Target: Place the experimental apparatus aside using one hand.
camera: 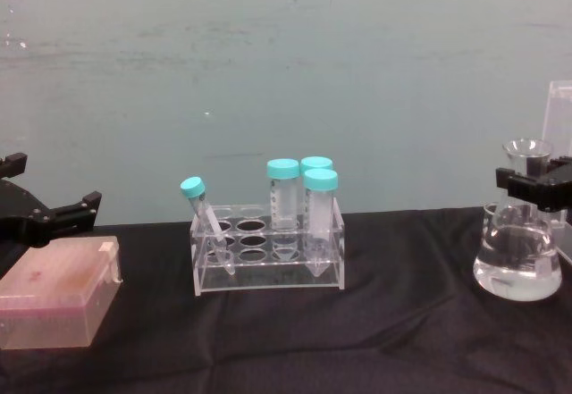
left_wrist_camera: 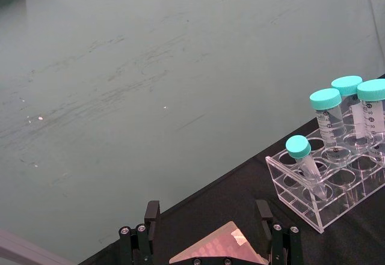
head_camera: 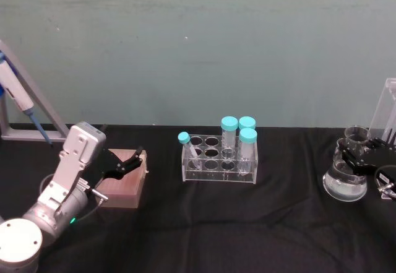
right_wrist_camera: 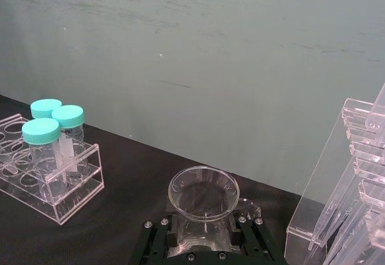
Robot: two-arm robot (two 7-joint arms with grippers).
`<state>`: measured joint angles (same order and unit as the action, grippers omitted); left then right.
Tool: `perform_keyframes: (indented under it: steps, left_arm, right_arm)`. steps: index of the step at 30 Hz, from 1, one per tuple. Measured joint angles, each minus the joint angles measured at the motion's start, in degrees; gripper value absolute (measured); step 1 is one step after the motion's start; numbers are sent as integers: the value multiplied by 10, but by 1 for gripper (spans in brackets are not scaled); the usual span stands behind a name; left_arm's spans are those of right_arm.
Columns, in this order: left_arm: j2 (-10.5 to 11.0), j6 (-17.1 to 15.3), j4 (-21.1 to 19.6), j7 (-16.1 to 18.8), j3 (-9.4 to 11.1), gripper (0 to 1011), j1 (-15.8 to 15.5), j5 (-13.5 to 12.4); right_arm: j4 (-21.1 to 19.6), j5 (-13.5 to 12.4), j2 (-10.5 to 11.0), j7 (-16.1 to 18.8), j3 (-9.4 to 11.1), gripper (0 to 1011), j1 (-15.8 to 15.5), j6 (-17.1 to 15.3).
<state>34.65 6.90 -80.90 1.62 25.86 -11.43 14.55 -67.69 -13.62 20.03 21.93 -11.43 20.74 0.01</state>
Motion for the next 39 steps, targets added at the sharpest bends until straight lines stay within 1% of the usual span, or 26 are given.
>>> perform_keyframes:
  steps: [13,16,18,20,22,23,24,28,29,32,34,39]
  left_arm:
    - [0,0,0,0,0,1000,0,0]
    - [0,0,0,0,0,1000,0,0]
    - [0,0,0,0,0,1000,0,0]
    - [0,0,0,0,0,1000,0,0]
    - [0,0,0,0,0,1000,0,0]
    - [0,0,0,0,0,1000,0,0]
    - [0,0,0,0,0,1000,0,0]
    - [0,0,0,0,0,1000,0,0]
    - [0,0,0,0,0,1000,0,0]
    - [0,0,0,0,0,1000,0,0]
    - [0,0,0,0,0,1000,0,0]
    - [0,0,0,0,0,1000,0,0]
  right_arm:
    - [-1,1,0,-1,0,450,-1,-1]
    - [-1,1,0,-1,0,477,-1,-1]
    - [-1,2,0,-1,0,573,-1,-2]
    - [-1,2,0,-1,0,601,-1,-2]
    - [-1,2,0,-1,0,687,-1,-2]
    - [-1,2,0,-1,0,710,-1,-2]
    - [-1,2,0,-1,0,765,-1,-2]
    - [-1,2,0,-1,0,839,-1,-2]
    - [-1,2,0,-1,0,892,-1,-2]
    - [-1,2,0,-1,0,964,-1,-2]
    - [-1,2,0,-1,0,1003,-1,-2]
    - [-1,2,0,-1,0,1000,-1,-1]
